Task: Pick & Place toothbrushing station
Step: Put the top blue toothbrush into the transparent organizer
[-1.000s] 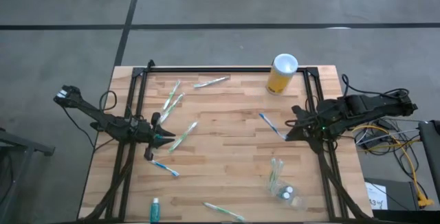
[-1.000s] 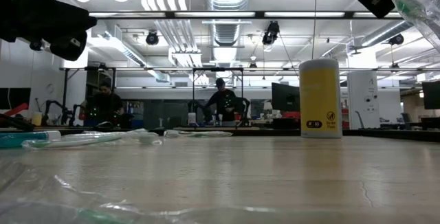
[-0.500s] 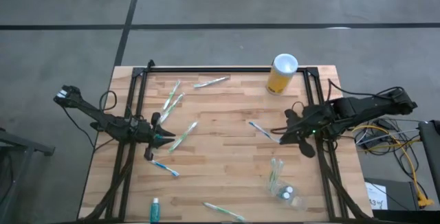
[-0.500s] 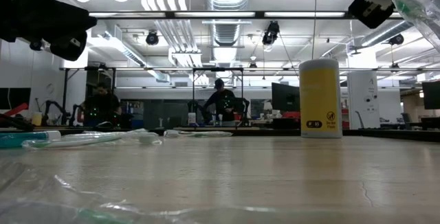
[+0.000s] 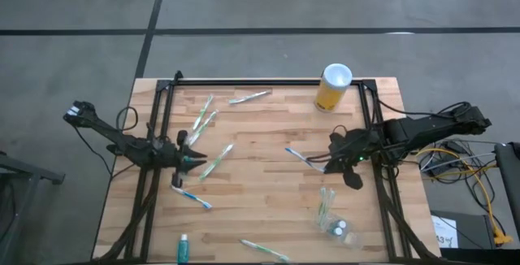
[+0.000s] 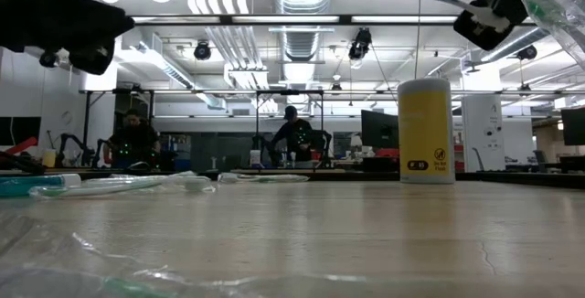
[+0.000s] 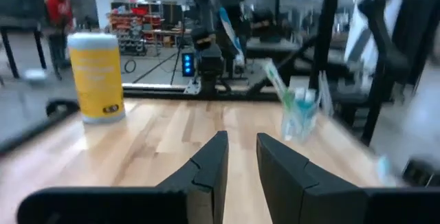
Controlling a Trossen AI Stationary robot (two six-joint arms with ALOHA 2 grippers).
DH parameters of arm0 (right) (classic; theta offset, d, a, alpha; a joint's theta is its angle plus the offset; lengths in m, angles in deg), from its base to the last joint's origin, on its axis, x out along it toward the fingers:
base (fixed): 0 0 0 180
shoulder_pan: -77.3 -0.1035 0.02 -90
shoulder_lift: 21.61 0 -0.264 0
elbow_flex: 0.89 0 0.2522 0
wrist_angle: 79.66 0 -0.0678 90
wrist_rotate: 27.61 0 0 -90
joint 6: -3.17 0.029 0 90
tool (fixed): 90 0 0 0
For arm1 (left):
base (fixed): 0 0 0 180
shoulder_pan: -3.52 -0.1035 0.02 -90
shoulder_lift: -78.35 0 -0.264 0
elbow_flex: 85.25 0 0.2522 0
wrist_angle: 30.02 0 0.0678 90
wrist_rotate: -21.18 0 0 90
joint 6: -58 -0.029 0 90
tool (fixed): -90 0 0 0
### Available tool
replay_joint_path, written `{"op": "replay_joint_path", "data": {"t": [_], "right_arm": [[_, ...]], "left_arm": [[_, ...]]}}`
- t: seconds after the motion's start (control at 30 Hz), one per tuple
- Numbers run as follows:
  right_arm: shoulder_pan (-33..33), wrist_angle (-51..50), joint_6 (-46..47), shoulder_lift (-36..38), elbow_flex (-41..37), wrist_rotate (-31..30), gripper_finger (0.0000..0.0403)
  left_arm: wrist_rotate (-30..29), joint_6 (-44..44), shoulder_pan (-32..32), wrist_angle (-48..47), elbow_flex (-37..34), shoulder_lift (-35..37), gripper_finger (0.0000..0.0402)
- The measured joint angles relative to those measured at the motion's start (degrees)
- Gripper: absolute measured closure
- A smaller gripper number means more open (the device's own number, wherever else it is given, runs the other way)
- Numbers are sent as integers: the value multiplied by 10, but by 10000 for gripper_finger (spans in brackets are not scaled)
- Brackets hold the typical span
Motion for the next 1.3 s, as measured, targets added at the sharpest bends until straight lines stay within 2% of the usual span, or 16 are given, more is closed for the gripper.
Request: {"op": "replay_joint_path", "data": {"t": [0.17,0.3,0.37,0.43,0.57,0.73,0.9,1.13,1.3], "right_arm": [[0,25,2,3,0,0,374],[0,25,0,1,0,-4,374],[0,24,0,1,0,-5,374],[0,25,-1,1,1,-5,374],[0,24,-13,1,1,-6,374],[0,27,-14,1,1,-6,374],[0,40,-15,1,1,-6,374],[0,50,-15,1,1,-6,374],[0,49,-15,1,1,-6,374]], "left_arm": [[-87,256,0,9,0,0,319],[-178,426,0,17,0,0,319],[-207,476,-1,32,0,0,319],[-192,453,-1,33,1,0,319],[-105,350,0,34,35,-8,319],[-96,192,-1,32,133,-37,319],[-104,44,-2,-50,269,-108,319],[-108,25,-18,-225,459,-256,319],[-108,44,-36,-306,550,-358,319]]}}
